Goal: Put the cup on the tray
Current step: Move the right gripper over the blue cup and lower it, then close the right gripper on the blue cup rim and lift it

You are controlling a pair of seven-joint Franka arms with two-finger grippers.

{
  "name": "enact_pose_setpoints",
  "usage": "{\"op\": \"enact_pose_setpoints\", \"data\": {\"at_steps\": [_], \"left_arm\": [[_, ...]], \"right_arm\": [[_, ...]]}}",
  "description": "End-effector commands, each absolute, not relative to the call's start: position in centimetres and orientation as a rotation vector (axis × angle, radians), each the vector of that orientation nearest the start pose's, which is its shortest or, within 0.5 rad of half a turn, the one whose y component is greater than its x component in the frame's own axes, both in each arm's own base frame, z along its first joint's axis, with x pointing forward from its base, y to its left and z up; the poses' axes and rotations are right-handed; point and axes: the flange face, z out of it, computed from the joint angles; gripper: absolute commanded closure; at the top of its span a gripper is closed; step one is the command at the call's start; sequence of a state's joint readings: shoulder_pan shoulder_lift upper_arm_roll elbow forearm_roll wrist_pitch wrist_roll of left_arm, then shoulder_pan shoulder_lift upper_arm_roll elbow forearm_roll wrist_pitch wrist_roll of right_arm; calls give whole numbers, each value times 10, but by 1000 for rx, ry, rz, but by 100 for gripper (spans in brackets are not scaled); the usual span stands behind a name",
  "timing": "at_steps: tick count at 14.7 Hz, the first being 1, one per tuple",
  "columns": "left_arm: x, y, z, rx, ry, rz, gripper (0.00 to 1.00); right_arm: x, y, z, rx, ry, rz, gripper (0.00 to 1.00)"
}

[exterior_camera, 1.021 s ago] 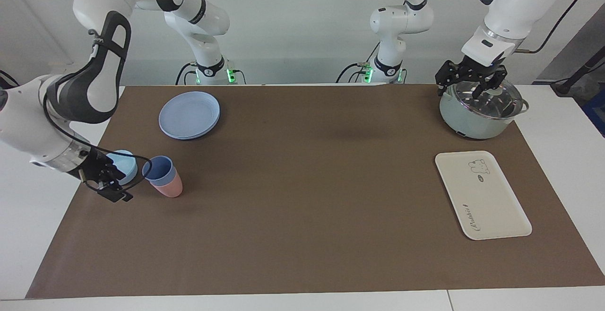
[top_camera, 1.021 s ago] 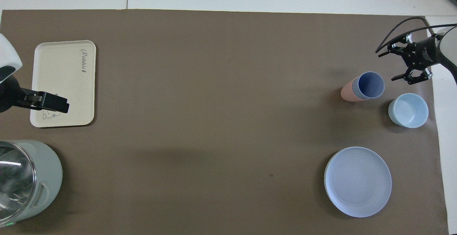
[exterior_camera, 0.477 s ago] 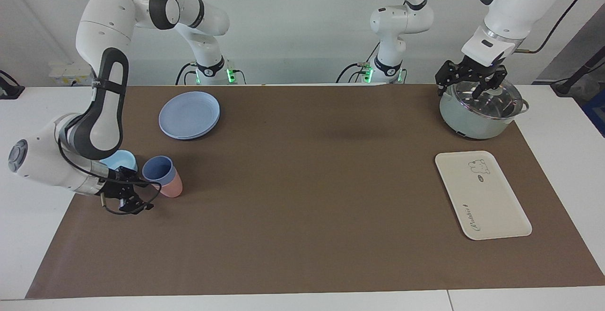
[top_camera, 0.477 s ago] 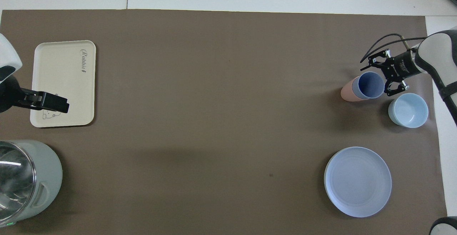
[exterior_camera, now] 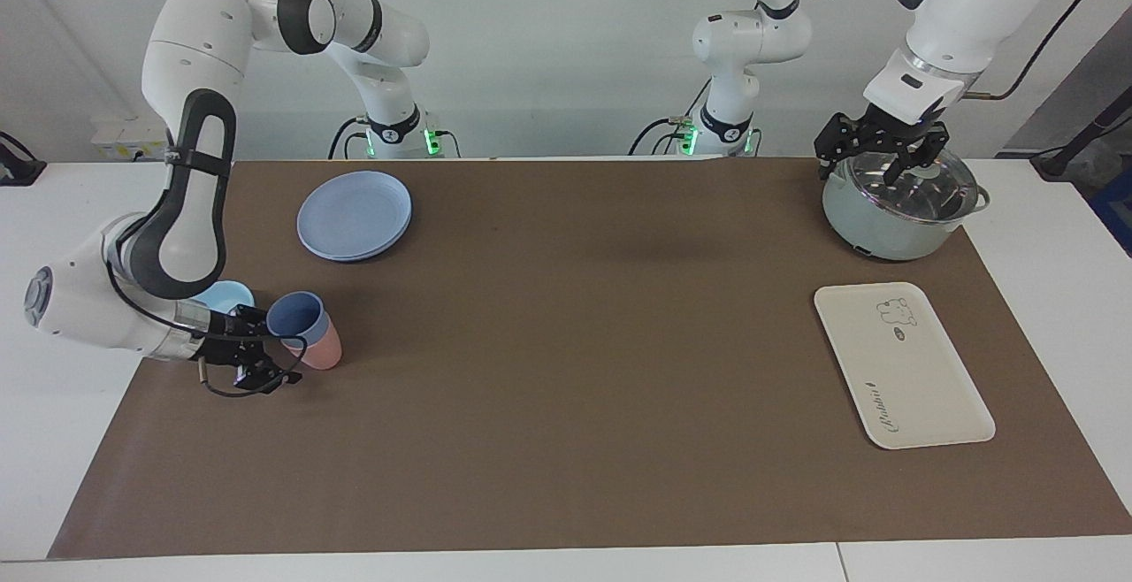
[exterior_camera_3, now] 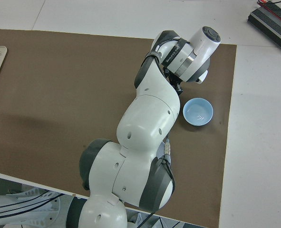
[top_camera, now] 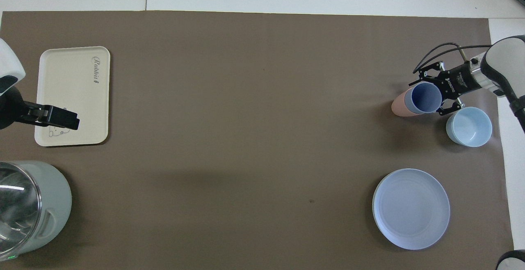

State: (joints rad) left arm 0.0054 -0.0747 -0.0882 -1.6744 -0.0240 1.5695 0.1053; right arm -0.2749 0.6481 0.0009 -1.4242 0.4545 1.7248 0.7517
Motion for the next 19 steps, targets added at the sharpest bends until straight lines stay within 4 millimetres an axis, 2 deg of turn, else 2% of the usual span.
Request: {"op": "enact_pose_setpoints", "data": {"at_steps": [1, 5, 11, 12, 13, 14, 16, 19], "left_arm": [[523, -47, 615, -3127, 278, 66, 0], [524, -47, 615, -3128, 276, 61, 0], [523, -46, 616, -3128, 273, 58, 0], [523, -46, 615, -3128, 269, 61, 0], [524, -46, 613, -3128, 266, 61, 0], [522, -47, 610, -3128, 268, 68, 0], [520, -48, 611, -3127, 271, 58, 0], [523, -53, 612, -3145, 213, 23, 0]], "right_arm": [[653, -148, 305, -2203, 1539, 655, 9], [653, -145, 303, -2176, 1541, 662, 9], [636, -134, 288, -2051, 1570, 697, 11], [633, -133, 288, -2045, 1571, 705, 28], [630, -131, 288, -2028, 1566, 724, 78], [628, -126, 287, -2006, 1556, 754, 100], [626, -120, 290, -1992, 1544, 776, 100], [624, -100, 313, -2018, 1489, 809, 100]]}}
